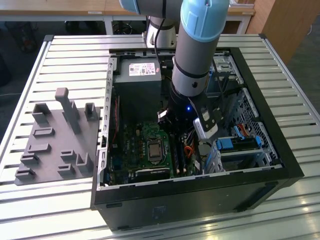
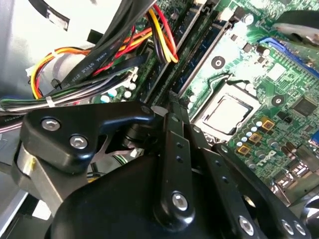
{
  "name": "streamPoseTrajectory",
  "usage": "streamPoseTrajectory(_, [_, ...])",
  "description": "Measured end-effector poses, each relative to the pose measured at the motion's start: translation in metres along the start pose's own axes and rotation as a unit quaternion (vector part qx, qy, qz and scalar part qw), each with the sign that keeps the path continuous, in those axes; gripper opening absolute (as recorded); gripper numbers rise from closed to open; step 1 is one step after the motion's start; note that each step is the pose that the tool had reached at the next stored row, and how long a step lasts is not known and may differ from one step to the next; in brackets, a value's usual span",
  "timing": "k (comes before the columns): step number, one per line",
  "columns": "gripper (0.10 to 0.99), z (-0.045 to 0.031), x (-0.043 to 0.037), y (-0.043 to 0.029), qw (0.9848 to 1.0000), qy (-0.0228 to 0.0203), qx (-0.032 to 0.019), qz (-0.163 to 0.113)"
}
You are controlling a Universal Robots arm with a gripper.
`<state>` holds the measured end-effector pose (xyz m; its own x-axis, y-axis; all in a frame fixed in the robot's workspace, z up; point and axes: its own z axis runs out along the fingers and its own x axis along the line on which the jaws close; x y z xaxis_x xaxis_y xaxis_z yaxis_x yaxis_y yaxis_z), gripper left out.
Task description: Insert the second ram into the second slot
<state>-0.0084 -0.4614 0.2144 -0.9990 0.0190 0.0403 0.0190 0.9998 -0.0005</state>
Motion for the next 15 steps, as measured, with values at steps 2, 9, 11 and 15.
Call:
streamPoseTrajectory(2, [0.106, -0.0027, 0.0, 0.0003, 1.0, -0.0006, -0.0021, 0.0])
streamPoseTrajectory(9, [0.106, -0.0195, 0.0007, 0.0002, 1.0, -0.0004, -0.0018, 0.0])
streamPoseTrajectory(11, [0.106, -0.0214, 0.0008, 0.0002, 1.0, -0.0004, -0.0019, 0.0])
streamPoseTrajectory(15, [0.106, -0.0247, 0.0009, 0.0002, 1.0, -0.0003, -0.0019, 0.0])
